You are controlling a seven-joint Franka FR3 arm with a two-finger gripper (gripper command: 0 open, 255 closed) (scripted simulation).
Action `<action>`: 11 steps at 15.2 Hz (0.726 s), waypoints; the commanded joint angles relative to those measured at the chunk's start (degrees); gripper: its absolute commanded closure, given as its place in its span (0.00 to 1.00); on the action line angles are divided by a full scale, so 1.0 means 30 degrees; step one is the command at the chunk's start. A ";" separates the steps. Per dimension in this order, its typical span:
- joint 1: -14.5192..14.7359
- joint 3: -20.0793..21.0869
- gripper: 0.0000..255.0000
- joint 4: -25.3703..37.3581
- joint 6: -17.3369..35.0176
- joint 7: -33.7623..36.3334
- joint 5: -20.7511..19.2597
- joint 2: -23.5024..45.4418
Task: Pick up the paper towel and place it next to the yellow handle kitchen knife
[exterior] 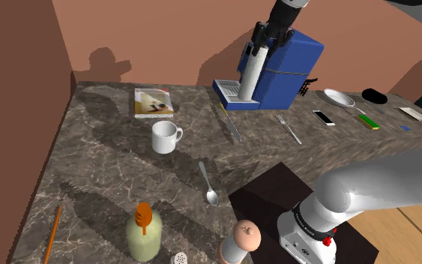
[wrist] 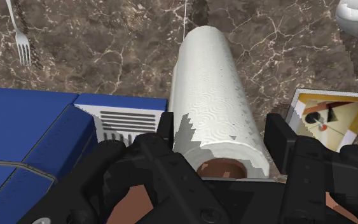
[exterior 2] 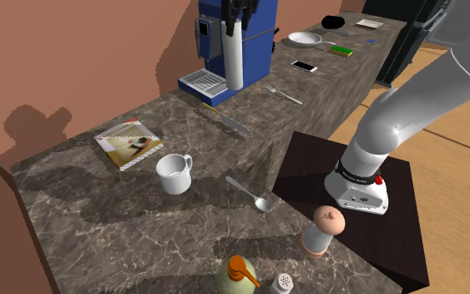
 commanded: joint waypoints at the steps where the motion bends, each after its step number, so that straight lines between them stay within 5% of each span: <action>1: -0.0276 -0.0669 1.00 0.0304 -0.0129 -0.0917 -0.0116 0.0195; 11: -0.1678 -0.3743 1.00 0.4031 -0.1401 -0.5218 -0.0449 0.2723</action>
